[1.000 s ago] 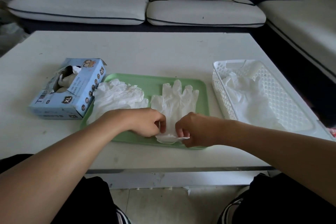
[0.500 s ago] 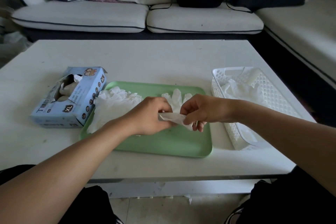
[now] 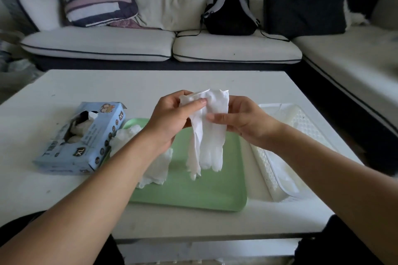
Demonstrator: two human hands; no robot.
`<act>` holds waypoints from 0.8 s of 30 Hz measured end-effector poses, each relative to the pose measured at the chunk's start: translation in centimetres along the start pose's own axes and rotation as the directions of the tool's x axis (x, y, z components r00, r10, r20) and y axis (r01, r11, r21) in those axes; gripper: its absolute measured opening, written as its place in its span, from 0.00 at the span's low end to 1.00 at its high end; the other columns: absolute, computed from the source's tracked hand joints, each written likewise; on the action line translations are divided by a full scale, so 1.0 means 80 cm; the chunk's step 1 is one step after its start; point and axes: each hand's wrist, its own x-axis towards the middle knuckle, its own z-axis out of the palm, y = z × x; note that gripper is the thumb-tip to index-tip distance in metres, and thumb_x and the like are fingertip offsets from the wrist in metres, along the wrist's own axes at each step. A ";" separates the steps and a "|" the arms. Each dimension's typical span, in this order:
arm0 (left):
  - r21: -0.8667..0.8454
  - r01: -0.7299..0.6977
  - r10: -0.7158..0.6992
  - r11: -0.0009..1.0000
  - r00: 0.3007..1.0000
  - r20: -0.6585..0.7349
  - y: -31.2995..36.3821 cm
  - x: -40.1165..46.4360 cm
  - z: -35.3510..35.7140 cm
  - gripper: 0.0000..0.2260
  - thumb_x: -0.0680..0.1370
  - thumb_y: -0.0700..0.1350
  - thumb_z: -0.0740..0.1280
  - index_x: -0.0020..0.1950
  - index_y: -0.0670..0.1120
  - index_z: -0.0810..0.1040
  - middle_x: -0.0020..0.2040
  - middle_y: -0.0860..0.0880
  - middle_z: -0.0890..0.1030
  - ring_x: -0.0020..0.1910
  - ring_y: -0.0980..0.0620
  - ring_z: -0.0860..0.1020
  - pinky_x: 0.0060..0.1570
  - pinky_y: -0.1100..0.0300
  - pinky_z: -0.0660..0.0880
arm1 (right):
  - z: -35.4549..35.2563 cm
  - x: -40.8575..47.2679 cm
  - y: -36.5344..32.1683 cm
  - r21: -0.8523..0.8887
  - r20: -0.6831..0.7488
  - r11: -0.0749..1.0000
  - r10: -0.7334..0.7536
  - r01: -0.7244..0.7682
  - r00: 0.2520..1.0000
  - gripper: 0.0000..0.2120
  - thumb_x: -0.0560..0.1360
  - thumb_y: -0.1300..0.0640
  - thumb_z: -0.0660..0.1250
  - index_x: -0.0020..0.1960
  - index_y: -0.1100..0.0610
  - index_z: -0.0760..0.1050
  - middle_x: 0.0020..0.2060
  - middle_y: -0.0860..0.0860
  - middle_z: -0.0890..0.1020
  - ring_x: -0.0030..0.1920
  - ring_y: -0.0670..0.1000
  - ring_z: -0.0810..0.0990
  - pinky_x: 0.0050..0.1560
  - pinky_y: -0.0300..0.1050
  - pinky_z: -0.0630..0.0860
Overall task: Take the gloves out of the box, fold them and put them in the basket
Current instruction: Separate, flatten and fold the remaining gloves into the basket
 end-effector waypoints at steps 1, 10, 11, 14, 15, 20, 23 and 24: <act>-0.002 -0.006 0.006 1.000 1.000 -0.005 0.002 0.001 0.003 0.05 0.74 0.42 0.76 0.44 0.44 0.81 0.44 0.43 0.82 0.42 0.46 0.82 0.44 0.55 0.79 | 0.000 0.000 -0.003 0.026 -0.067 1.000 -0.003 0.005 0.998 0.19 0.74 0.59 0.73 0.63 0.66 0.78 0.58 0.62 0.83 0.60 0.62 0.82 0.62 0.59 0.78; -0.128 -0.092 0.083 0.988 0.994 -0.074 0.044 -0.006 0.035 0.09 0.81 0.43 0.69 0.51 0.36 0.82 0.48 0.39 0.83 0.45 0.45 0.82 0.47 0.54 0.79 | -0.030 -0.021 -0.061 0.064 -0.252 0.984 -0.143 0.164 0.957 0.09 0.77 0.63 0.69 0.54 0.68 0.80 0.46 0.62 0.84 0.44 0.59 0.84 0.46 0.51 0.83; -0.124 -0.104 0.096 0.987 0.993 -0.066 0.050 -0.008 0.042 0.09 0.81 0.42 0.68 0.50 0.36 0.82 0.49 0.40 0.83 0.46 0.45 0.82 0.48 0.54 0.80 | -0.037 -0.026 -0.069 0.050 -0.266 0.982 -0.161 0.181 0.950 0.09 0.77 0.63 0.70 0.54 0.68 0.80 0.46 0.62 0.84 0.43 0.58 0.84 0.46 0.51 0.83; -0.137 -0.142 0.136 0.980 0.990 -0.047 0.067 -0.007 0.069 0.07 0.81 0.40 0.68 0.45 0.43 0.84 0.49 0.40 0.81 0.48 0.45 0.80 0.52 0.51 0.79 | -0.058 -0.041 -0.090 0.028 -0.291 0.980 -0.179 0.196 0.940 0.14 0.75 0.62 0.71 0.57 0.70 0.78 0.47 0.62 0.84 0.44 0.59 0.83 0.49 0.52 0.82; -0.143 -0.151 0.147 0.978 0.988 -0.035 0.074 -0.007 0.082 0.07 0.81 0.40 0.69 0.44 0.46 0.84 0.49 0.40 0.81 0.47 0.46 0.79 0.51 0.52 0.78 | -0.067 -0.049 -0.097 0.021 -0.308 0.979 -0.184 0.200 0.933 0.16 0.75 0.62 0.71 0.58 0.71 0.77 0.48 0.63 0.83 0.45 0.60 0.83 0.50 0.54 0.82; -0.053 -0.065 0.072 0.996 0.987 0.143 0.096 0.006 0.144 0.11 0.70 0.45 0.78 0.49 0.44 0.84 0.50 0.45 0.87 0.47 0.48 0.85 0.53 0.53 0.81 | -0.109 -0.086 -0.113 0.019 -0.436 0.972 -0.202 0.233 0.877 0.20 0.75 0.63 0.71 0.61 0.75 0.73 0.52 0.67 0.80 0.51 0.63 0.79 0.59 0.64 0.76; -0.022 -0.046 0.049 0.999 0.988 0.148 0.090 0.012 0.175 0.04 0.74 0.42 0.76 0.47 0.45 0.85 0.46 0.46 0.87 0.43 0.50 0.86 0.46 0.56 0.82 | -0.135 -0.104 -0.106 0.021 -0.470 0.978 -0.173 0.207 0.866 0.14 0.75 0.64 0.71 0.56 0.72 0.76 0.50 0.67 0.80 0.50 0.63 0.80 0.61 0.68 0.73; -0.025 -0.039 0.042 0.999 0.990 0.136 0.088 0.014 0.183 0.02 0.76 0.42 0.75 0.46 0.45 0.85 0.45 0.46 0.87 0.41 0.51 0.85 0.44 0.57 0.82 | -0.143 -0.109 -0.103 0.024 -0.477 0.982 -0.155 0.189 0.865 0.13 0.74 0.64 0.72 0.55 0.71 0.77 0.50 0.68 0.80 0.50 0.64 0.79 0.62 0.70 0.72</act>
